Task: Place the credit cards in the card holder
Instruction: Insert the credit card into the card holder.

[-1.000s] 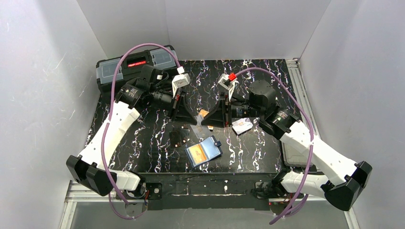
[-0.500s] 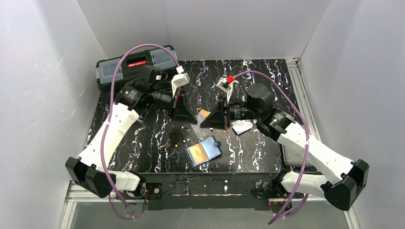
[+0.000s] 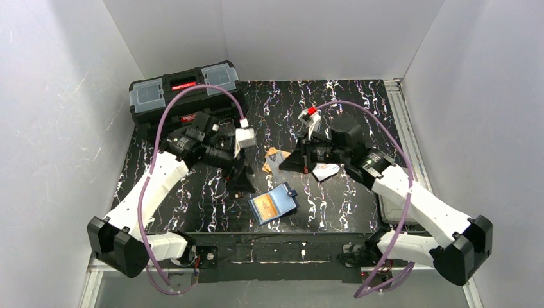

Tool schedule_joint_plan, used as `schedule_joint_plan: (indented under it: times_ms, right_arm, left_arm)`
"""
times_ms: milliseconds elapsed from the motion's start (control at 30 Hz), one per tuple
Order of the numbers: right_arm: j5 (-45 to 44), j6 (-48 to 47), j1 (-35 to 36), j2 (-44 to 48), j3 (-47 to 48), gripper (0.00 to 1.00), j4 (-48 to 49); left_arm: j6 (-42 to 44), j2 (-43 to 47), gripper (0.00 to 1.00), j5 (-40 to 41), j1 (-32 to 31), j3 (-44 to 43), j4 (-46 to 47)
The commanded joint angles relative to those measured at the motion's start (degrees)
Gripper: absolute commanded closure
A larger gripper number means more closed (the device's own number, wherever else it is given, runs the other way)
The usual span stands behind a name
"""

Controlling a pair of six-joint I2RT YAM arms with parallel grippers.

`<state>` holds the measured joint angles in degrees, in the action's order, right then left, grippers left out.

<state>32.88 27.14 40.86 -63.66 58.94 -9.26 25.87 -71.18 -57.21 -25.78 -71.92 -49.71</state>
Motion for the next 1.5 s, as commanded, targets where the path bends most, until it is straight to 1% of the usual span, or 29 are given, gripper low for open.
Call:
schedule_joint_plan:
  times_ms: [0, 67, 167, 333, 433, 567, 700, 867, 1233, 1333, 1467]
  right_arm:
    - [-8.5, -2.5, 0.0, -4.5, -4.3, 0.99, -8.0]
    - [-10.5, -1.7, 0.4, -6.5, -6.3, 0.99, -7.3]
    - [-14.9, -1.9, 2.2, -9.1, -8.1, 0.99, -6.5]
    - [-21.8, -2.2, 3.2, -12.1, -8.8, 0.99, -7.1]
    - [-24.2, -2.5, 3.3, -12.5, -9.2, 0.99, -6.7]
    - [-26.8, -3.9, 3.3, -13.3, -8.8, 0.99, -7.1]
    - [-28.0, -4.8, 3.2, -14.4, -8.6, 0.99, -7.1]
    - [-27.5, -4.3, 3.3, -15.5, -9.2, 0.99, -6.2]
    - [-27.2, -4.7, 3.8, -17.7, -8.8, 0.99, -5.4]
    - [-28.6, -4.9, 5.5, -18.3, -8.5, 0.99, -5.7]
    - [-34.2, -4.6, 8.6, -17.6, -9.6, 0.99, -5.7]
  left_arm:
    - [13.3, 5.5, 0.22, 11.7, -0.8, 10.8, 0.8]
    - [16.8, 7.5, 0.22, 15.7, -2.0, 16.3, 4.5]
    - [21.1, 7.5, 0.23, 20.0, -4.2, 22.5, 8.2]
    - [22.8, 4.1, 0.25, 24.6, -8.5, 25.7, 15.0]
    - [24.0, 2.5, 0.26, 28.5, -12.1, 27.9, 19.5]
    - [26.8, 0.1, 0.27, 31.2, -14.1, 29.4, 23.0]
    - [29.0, -3.0, 0.29, 32.9, -15.0, 29.9, 25.5]
    - [31.2, -5.2, 0.3, 33.7, -15.7, 30.1, 26.5]
    - [33.6, -6.6, 0.32, 33.5, -17.2, 29.7, 26.5]
    - [33.6, -6.9, 0.32, 33.7, -17.5, 29.8, 26.7]
    - [33.7, -6.6, 0.34, 33.5, -17.7, 30.2, 26.7]
